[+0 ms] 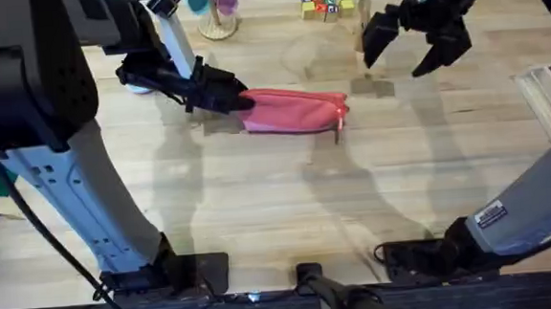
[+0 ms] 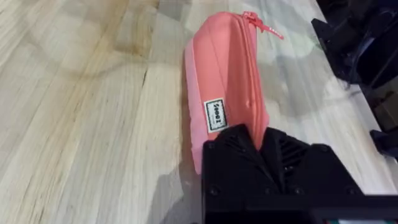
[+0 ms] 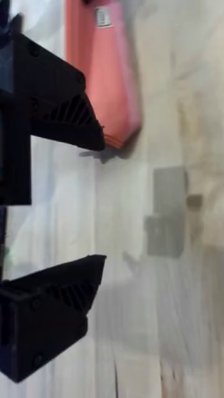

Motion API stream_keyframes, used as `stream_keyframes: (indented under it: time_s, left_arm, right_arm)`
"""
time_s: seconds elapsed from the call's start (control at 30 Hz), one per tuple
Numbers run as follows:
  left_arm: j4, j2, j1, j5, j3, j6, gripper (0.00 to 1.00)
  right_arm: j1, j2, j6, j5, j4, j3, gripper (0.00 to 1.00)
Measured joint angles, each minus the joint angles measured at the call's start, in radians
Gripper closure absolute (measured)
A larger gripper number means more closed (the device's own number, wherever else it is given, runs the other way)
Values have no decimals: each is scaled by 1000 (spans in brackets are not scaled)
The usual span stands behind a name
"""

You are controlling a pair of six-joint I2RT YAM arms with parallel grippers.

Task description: Unzip the bag, pick up the pens from the table one at a time and place them inside, then zip the bag closed.

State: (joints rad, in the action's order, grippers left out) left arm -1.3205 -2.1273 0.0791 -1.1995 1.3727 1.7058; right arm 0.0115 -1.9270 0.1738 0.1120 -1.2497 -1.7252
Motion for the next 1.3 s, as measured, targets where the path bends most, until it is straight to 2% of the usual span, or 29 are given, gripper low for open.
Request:
stream_keyframes:
  time_s: [0.2, 0.27, 0.3, 0.43, 0.47, 0.5, 0.53, 0.63, 0.97, 1.1, 1.3]
  left_arm:
    - [0, 0, -2, 8, 0, 0, 958]
    - [-1, 0, -2, 10, 0, 1, 886]
    - [-1, 0, -2, 11, 0, 3, 773]
    - [-7, 0, -7, 6, 0, 0, 149]
    - [-8, 0, -8, 5, 0, -3, 43]
    - [-8, 0, -9, 4, 0, -3, 16]
    - [-8, 0, -9, 3, 0, -6, 66]
    - [-2, 0, -9, -1, 0, -4, 12]
    - [-63, 0, 3, 1, 33, -4, 2]
    - [-90, 3, 8, 52, 106, -7, 2]
    - [-84, 101, 9, 187, 198, -78, 2]
  right_arm:
    - [72, 17, -59, 0, -67, 0, 5]
    - [99, 43, -76, 0, -67, 0, 5]
    - [112, 59, -83, 0, -67, 0, 5]
    - [166, 141, -126, 0, -75, 0, 6]
    - [178, 161, -138, 0, -80, 0, 7]
    - [189, 180, -152, 0, -84, 0, 6]
    - [200, 197, -166, 0, -86, 0, 6]
    - [223, 241, -213, 0, -91, 0, 6]
    - [232, 286, -292, -2, -110, 0, 6]
    - [232, 286, -299, -10, -111, 0, 6]
    - [232, 286, -303, -23, -110, 0, 6]
